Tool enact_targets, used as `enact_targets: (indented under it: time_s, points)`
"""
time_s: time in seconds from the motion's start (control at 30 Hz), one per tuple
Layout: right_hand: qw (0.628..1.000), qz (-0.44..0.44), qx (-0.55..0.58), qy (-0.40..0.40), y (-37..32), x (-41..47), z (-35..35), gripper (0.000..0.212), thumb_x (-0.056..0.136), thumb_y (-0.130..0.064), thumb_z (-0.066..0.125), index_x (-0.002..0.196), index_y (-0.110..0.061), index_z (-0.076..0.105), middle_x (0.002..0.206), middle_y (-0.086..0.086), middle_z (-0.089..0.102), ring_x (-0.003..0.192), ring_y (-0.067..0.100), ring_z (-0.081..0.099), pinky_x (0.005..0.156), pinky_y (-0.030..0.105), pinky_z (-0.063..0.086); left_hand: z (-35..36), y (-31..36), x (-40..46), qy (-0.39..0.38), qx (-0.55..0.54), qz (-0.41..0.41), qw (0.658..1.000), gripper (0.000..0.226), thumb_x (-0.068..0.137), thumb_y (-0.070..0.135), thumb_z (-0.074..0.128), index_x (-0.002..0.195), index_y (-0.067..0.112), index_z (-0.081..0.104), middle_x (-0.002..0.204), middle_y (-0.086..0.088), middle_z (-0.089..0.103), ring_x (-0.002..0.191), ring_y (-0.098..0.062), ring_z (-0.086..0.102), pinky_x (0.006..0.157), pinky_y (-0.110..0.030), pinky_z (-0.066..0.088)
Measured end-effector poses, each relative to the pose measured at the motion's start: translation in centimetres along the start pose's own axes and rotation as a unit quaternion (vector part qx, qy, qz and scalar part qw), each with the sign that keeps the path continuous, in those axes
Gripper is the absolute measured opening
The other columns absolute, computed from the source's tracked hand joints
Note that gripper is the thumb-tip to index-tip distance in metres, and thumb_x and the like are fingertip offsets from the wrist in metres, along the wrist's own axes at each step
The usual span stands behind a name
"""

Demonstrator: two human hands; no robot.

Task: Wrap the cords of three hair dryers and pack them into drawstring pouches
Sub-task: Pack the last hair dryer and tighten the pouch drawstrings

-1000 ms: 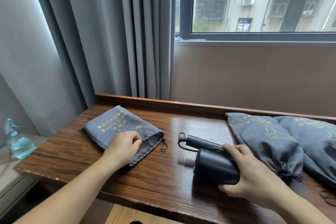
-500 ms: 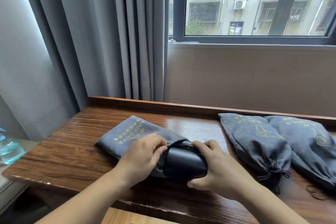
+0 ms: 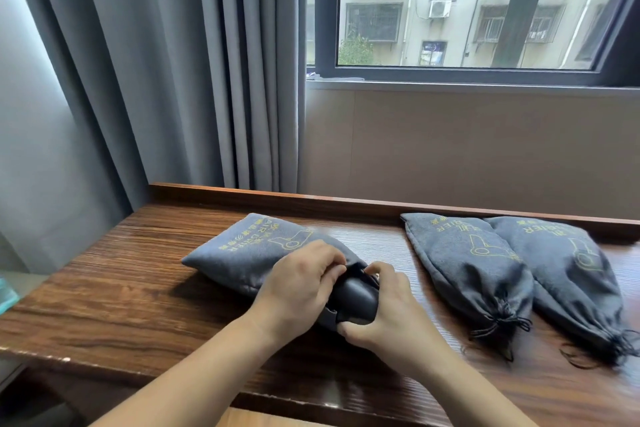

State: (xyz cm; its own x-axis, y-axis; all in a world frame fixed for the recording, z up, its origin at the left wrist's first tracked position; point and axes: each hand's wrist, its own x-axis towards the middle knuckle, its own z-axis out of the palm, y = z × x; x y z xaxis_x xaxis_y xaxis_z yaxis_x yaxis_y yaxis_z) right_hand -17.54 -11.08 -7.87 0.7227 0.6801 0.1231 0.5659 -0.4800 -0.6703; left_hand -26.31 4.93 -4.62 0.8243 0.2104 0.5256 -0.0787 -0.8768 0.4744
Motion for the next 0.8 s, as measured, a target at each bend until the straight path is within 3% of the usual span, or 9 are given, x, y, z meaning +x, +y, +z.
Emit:
enact_targets:
  time_s: [0.17, 0.3, 0.43, 0.57, 0.67, 0.8]
  points:
    - [0.999, -0.045, 0.0, -0.019, 0.3, -0.4, 0.1, 0.081, 0.058, -0.056, 0.065, 0.131, -0.041, 0.033, 0.121, -0.014, 0.034, 0.105, 0.001, 0.049, 0.092, 0.014, 0.042, 1.0, 0.4, 0.3, -0.005, 0.077, -0.006, 0.997, 0.023, 0.094, 0.033, 0.045, 0.092, 0.019, 0.064, 0.089, 0.004, 0.063, 0.086, -0.019, 0.06, 0.078, -0.039, 0.05]
    - [0.996, -0.086, 0.011, -0.004, -0.1, -0.2, 0.6, 0.064, 0.064, -0.063, 0.067, 0.12, -0.037, 0.05, 0.113, -0.02, 0.041, 0.1, 0.002, 0.056, 0.09, 0.025, 0.049, 2.1, 2.4, 1.1, -0.004, 0.077, 0.023, 0.997, 0.031, 0.092, 0.037, 0.037, 0.09, 0.02, 0.063, 0.087, 0.004, 0.062, 0.082, -0.019, 0.06, 0.074, -0.039, 0.05]
    - [0.996, -0.034, 0.052, 0.061, 0.3, 0.3, 0.7, 0.049, 0.066, -0.065, 0.066, 0.103, -0.036, 0.053, 0.102, -0.019, 0.051, 0.093, 0.0, 0.056, 0.082, 0.027, 0.049, 1.8, 2.6, 0.9, 0.003, 0.066, 0.051, 0.997, 0.026, 0.095, 0.032, 0.041, 0.091, 0.018, 0.062, 0.086, 0.003, 0.06, 0.078, -0.019, 0.06, 0.071, -0.037, 0.05]
    - [0.984, 0.036, 0.104, 0.141, 0.4, 0.9, 0.1, 0.057, 0.06, -0.069, 0.065, 0.1, -0.032, 0.051, 0.099, -0.012, 0.059, 0.094, 0.008, 0.058, 0.079, 0.032, 0.048, 1.3, 1.4, -0.1, 0.012, 0.061, 0.055, 0.997, 0.022, 0.097, 0.03, 0.043, 0.092, 0.018, 0.061, 0.086, 0.003, 0.059, 0.077, -0.019, 0.061, 0.07, -0.038, 0.051]
    - [0.977, 0.07, 0.148, 0.137, 0.5, 1.1, 0.7, 0.058, 0.057, -0.07, 0.065, 0.097, -0.028, 0.055, 0.1, -0.009, 0.062, 0.097, 0.01, 0.058, 0.083, 0.035, 0.048, 1.5, 1.1, -0.2, 0.013, 0.045, 0.054, 0.997, 0.02, 0.097, 0.027, 0.044, 0.092, 0.017, 0.061, 0.087, 0.004, 0.058, 0.08, -0.016, 0.058, 0.076, -0.035, 0.049]
    - [0.981, 0.07, 0.156, 0.094, -0.1, 0.7, 1.7, 0.05, 0.063, -0.053, 0.076, 0.101, -0.028, 0.055, 0.105, -0.006, 0.055, 0.099, 0.007, 0.056, 0.082, 0.029, 0.047, 1.8, 1.8, 0.6, 0.008, 0.04, 0.067, 0.997, 0.02, 0.096, 0.026, 0.044, 0.091, 0.017, 0.061, 0.087, 0.001, 0.058, 0.082, -0.02, 0.057, 0.076, -0.039, 0.048]
